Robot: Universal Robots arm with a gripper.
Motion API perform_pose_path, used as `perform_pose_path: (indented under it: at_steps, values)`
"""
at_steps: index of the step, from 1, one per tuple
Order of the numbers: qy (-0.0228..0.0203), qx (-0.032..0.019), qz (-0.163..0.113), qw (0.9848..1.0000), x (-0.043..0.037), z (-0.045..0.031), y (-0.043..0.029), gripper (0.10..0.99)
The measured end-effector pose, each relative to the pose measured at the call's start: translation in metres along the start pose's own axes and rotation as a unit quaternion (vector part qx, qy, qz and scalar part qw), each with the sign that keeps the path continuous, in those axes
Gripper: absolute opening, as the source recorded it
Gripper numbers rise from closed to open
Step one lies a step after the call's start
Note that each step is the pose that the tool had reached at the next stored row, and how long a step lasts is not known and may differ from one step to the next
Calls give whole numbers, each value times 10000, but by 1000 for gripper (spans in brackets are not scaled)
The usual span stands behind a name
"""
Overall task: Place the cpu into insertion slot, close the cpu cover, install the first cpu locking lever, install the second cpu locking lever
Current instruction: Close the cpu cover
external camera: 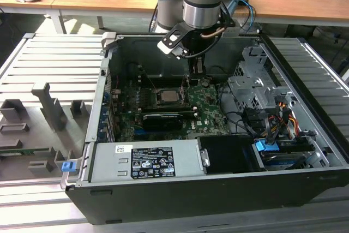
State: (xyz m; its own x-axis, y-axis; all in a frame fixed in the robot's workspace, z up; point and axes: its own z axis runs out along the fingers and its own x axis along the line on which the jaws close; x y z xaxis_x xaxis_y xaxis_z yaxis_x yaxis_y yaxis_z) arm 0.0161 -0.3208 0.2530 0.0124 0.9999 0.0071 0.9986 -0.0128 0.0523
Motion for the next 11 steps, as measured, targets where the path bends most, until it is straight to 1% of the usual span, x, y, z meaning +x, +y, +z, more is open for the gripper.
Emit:
perform_pose_path:
  at_steps: [7,11]
  values:
    - [0,0,0,10000,0,0,-68,106]
    - [0,0,0,10000,-1,-1,-124,106]
